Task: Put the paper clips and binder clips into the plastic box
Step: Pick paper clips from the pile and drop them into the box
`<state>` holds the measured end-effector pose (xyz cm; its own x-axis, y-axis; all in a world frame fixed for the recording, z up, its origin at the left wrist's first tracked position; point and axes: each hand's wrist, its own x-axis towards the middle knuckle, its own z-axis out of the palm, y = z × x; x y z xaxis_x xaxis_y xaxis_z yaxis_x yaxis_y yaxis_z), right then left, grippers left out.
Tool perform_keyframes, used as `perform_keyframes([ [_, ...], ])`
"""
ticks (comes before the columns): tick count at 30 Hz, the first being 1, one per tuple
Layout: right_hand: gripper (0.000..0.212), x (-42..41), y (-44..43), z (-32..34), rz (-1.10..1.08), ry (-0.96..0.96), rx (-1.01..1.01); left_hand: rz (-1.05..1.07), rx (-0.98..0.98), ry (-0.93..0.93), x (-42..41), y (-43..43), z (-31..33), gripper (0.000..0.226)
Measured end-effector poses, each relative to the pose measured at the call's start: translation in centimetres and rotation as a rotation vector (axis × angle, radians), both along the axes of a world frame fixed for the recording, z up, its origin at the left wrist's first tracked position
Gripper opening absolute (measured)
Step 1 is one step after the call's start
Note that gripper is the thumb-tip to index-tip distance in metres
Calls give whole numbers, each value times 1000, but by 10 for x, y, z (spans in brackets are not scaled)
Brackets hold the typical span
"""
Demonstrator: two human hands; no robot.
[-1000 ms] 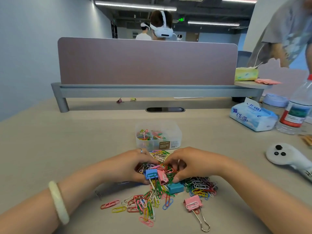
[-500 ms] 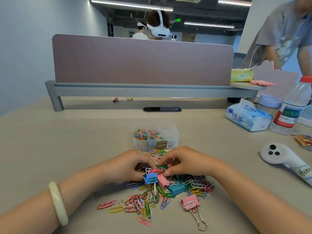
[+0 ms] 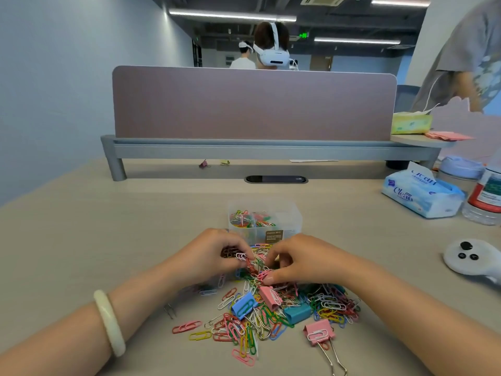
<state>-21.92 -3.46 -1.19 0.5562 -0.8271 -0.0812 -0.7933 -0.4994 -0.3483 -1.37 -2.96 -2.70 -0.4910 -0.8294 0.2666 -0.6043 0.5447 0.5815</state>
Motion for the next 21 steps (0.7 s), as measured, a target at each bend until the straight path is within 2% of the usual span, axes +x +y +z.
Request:
perform_keyframes([
  [3, 45, 6, -3, 3, 20, 74, -73, 62, 21, 87, 3, -5, 12, 14],
  [9, 32, 10, -2, 2, 72, 70, -102, 142, 10, 197, -11, -32, 30, 10],
  [12, 25, 9, -1, 2, 83, 65, -90, 223, -34, 116, -17, -57, 28, 8],
  [15, 23, 8, 1, 3, 79, 91, -76, 262, -49, -71, -20, -73, 24, 11],
  [19, 26, 7, 5, 8, 58, 179, -53, 205, -17, -358, -28, -73, 34, 24],
  [21, 27, 7, 6, 9, 59, 227, -74, 182, 18, -413, -29, -73, 39, 27],
])
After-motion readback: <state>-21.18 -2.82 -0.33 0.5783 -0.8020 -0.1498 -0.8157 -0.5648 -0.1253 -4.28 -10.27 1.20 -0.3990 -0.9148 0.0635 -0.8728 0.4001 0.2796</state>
